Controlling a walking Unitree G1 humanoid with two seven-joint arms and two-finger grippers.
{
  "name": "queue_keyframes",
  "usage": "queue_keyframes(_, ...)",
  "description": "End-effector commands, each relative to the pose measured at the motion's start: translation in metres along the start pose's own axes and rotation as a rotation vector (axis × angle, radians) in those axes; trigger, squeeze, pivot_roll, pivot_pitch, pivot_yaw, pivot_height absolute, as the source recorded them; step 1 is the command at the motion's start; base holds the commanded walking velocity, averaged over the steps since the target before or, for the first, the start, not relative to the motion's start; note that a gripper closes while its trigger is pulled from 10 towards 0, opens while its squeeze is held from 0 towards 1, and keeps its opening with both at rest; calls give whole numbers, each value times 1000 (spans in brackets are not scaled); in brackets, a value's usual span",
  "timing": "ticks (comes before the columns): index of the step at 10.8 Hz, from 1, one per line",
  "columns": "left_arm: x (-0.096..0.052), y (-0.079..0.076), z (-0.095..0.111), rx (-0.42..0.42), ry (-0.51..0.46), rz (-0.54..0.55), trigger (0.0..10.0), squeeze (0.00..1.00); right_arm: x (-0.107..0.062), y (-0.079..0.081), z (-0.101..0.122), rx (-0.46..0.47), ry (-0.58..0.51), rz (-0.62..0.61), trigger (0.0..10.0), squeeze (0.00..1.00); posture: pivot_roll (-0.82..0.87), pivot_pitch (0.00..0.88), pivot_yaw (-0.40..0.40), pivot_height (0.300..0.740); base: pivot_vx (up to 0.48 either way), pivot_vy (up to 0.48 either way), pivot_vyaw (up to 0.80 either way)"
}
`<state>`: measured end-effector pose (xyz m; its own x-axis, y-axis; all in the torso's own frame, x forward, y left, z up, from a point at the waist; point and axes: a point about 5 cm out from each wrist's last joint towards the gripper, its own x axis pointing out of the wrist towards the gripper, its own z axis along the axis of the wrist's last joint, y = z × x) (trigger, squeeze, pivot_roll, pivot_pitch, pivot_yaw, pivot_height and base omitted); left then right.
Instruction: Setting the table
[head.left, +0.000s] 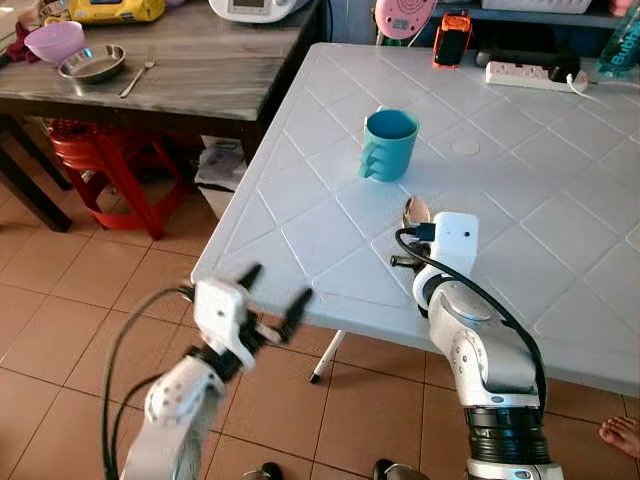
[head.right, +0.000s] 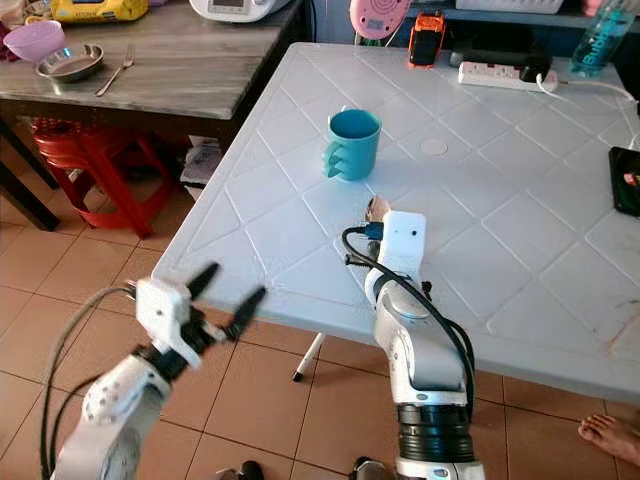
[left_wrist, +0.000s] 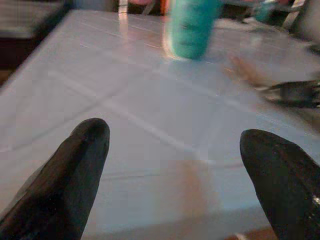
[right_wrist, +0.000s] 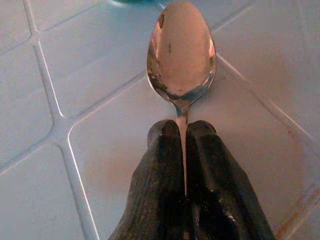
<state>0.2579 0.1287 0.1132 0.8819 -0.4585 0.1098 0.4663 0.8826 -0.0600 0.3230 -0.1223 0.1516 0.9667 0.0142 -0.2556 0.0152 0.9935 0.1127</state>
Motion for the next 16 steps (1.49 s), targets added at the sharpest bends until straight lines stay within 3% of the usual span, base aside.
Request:
queue_keyframes(1,-1,11,-4,30,31,91,10000,0,-5,1,7,31,-58,25,9294,0,-52,198,64,740,0,0,0)
queue_keyframes(2,1,16,-5,51,45,163,10000,0,-8,0,20,22,-148,43,10000,0,-52,197,64,740,0,0,0)
queue_keyframes(3,2,18,-6,65,53,211,10000,0,-13,-5,31,36,-230,31,10000,0,-51,196,65,740,0,0,0)
queue_keyframes(5,5,17,-7,51,47,208,10000,0,-19,-13,36,27,-303,26,10000,0,-55,192,65,740,0,0,0)
queue_keyframes(7,10,14,-4,44,11,181,10000,0,-20,-21,28,54,-278,5,10000,0,-57,185,67,740,0,129,0)
queue_keyframes(11,13,14,-5,48,7,181,10000,0,-18,-22,27,55,-282,10,10000,0,-62,170,60,740,0,333,-406)
queue_keyframes(16,13,12,-8,39,-3,178,10000,0,-15,-19,27,60,-287,23,10000,0,-59,165,55,740,0,466,0)
